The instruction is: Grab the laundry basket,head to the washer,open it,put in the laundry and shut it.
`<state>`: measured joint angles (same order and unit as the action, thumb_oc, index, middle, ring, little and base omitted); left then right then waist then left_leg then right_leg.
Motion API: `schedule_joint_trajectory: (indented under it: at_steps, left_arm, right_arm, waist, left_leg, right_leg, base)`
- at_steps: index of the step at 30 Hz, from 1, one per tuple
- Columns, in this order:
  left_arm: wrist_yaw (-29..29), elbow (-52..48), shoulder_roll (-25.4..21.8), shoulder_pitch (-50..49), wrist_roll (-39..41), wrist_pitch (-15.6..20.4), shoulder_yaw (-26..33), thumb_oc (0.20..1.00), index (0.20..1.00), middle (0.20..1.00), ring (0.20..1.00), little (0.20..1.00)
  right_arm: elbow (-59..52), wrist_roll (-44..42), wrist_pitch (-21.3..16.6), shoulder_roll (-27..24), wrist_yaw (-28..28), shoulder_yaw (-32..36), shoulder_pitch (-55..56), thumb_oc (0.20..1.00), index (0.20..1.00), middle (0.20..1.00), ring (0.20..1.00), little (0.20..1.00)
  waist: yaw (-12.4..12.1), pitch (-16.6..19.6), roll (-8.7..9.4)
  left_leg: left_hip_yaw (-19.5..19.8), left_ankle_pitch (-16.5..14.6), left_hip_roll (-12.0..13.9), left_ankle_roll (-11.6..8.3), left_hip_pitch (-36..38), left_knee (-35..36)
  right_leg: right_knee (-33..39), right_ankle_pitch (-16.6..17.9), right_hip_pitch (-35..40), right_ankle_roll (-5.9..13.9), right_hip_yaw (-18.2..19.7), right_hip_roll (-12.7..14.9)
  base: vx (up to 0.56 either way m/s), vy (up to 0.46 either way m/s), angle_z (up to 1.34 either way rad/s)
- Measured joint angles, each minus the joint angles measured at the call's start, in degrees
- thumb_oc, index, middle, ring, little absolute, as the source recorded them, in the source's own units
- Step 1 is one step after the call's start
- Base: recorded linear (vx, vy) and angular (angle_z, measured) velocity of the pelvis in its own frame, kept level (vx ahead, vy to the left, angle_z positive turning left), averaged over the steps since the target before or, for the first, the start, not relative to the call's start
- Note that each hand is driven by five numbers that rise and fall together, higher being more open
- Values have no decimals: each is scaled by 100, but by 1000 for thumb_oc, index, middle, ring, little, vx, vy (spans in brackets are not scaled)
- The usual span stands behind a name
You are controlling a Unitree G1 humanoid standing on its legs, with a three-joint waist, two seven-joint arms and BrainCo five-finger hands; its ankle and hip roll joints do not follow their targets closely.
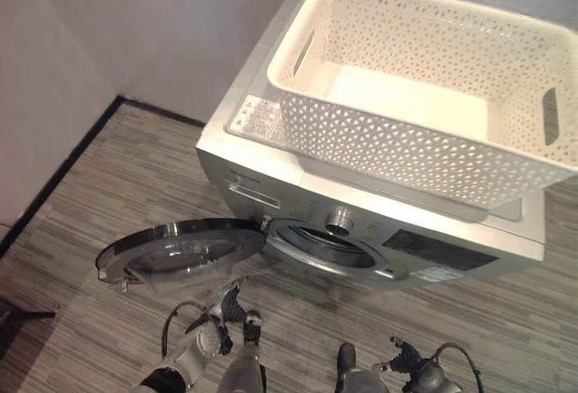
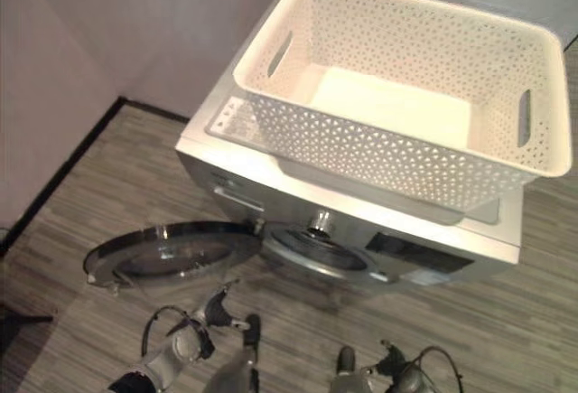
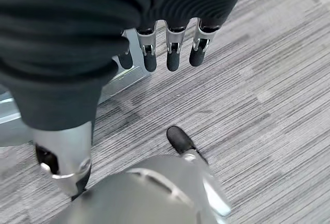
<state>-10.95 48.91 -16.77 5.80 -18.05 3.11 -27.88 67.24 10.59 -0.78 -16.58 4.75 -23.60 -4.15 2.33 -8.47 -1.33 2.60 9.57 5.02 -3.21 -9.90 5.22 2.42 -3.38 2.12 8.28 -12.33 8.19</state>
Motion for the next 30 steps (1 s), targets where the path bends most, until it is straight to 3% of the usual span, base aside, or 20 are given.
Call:
schedule_joint_trajectory:
  at_steps: [2, 6, 10, 16, 20, 23, 26, 28, 29, 30]
  left_arm:
    - [-5, 111, 24, -187, 29, -25, 33, 1000, 1000, 1000, 1000, 1000]
    - [6, -431, -72, -706, 192, 0, 286, 1000, 1000, 1000, 1000, 1000]
    - [109, -2135, -472, -1442, 428, 73, 1140, 1000, 1000, 1000, 1000, 1000]
    - [-102, -2203, -1201, -1366, 442, 137, 1991, 1000, 1000, 1000, 1000, 1000]
    - [-396, -1232, -1706, -524, 453, 129, 2101, 1000, 1000, 1000, 1000, 1000]
    - [-409, -589, -1865, 96, 576, 104, 2018, 1000, 1000, 1000, 1000, 1000]
    - [-374, 986, -2376, 1870, 857, -6, 1333, 1000, 1000, 1000, 1000, 1000]
    - [-387, 1097, -2428, 2495, 1059, -24, 1168, 1000, 1000, 1000, 1000, 1000]
    - [-385, 1131, -2473, 2640, 1104, -26, 1044, 1000, 1000, 1000, 1000, 1000]
    - [-386, 1125, -2545, 2704, 1141, -17, 946, 1000, 1000, 1000, 1000, 1000]
  right_arm:
    - [87, -52, -5, 68, -25, -14, 123, 1000, 1000, 1000, 1000, 1000]
    - [424, 156, 107, 44, -131, 37, 231, 1000, 1000, 1000, 1000, 1000]
    - [589, 205, 128, -31, -144, 456, 453, 1000, 1000, 1000, 1000, 1000]
    - [744, 138, 142, -174, -244, 774, 608, 1000, 1000, 1000, 1000, 1000]
    - [727, 151, 148, -263, -281, 305, 521, 1000, 1000, 1000, 1000, 1000]
    - [688, 175, 128, -336, -360, 93, 439, 1000, 1000, 1000, 1000, 1000]
    - [708, 214, 89, -551, -375, -162, -67, 1000, 1000, 1000, 1000, 1000]
    - [706, 201, 93, -605, -359, -224, -193, 1000, 1000, 1000, 1000, 1000]
    - [687, 198, 89, -609, -352, -299, -243, 1000, 1000, 1000, 1000, 1000]
    - [630, 197, 71, -609, -352, -307, -303, 1000, 1000, 1000, 1000, 1000]
  waist:
    - [-19, 299, -9]
    - [-214, 526, -139]
    - [-391, 678, -289]
    - [-461, 811, -491]
    - [-473, 832, -479]
    - [-445, 855, -462]
    - [-281, 708, -440]
    - [-216, 562, -379]
    - [-219, 524, -361]
    - [-210, 495, -304]
  left_leg:
    - [0, -60, 43, -82, 39, 3]
    - [135, -78, 80, -111, 318, 5]
    - [291, -136, 108, -178, 396, 37]
    - [468, -147, 119, -174, 378, 39]
    - [498, -115, 241, -167, 306, 12]
    - [514, -19, 350, -294, 207, 8]
    - [827, 583, 555, -492, -749, -183]
    - [779, 802, 766, -645, -879, 5]
    - [758, 760, 839, -688, -916, 6]
    - [749, 419, 851, -927, -892, 7]
  right_leg:
    - [233, 15, 102, -11, -18, -49]
    - [309, 23, 504, -78, -148, -134]
    - [310, -49, 685, -158, -302, -207]
    - [309, -70, 770, -186, -459, -277]
    - [309, -78, 698, -247, -455, -407]
    - [306, -64, 578, -307, -410, -527]
    - [204, -51, -120, -483, -394, -911]
    - [268, 78, -224, -695, -493, -1149]
    - [284, 75, -238, -742, -518, -1216]
    - [309, 56, -302, -800, -509, -1281]
  base:
    - [100, -28, 0]
    - [107, -1, 14]
    - [61, 10, 21]
    - [12, -44, 15]
    - [-53, -66, 0]
    - [-173, -78, 1]
    - [-175, -86, 36]
    - [-97, -52, 31]
    - [-79, -37, 0]
    - [-44, -16, -31]
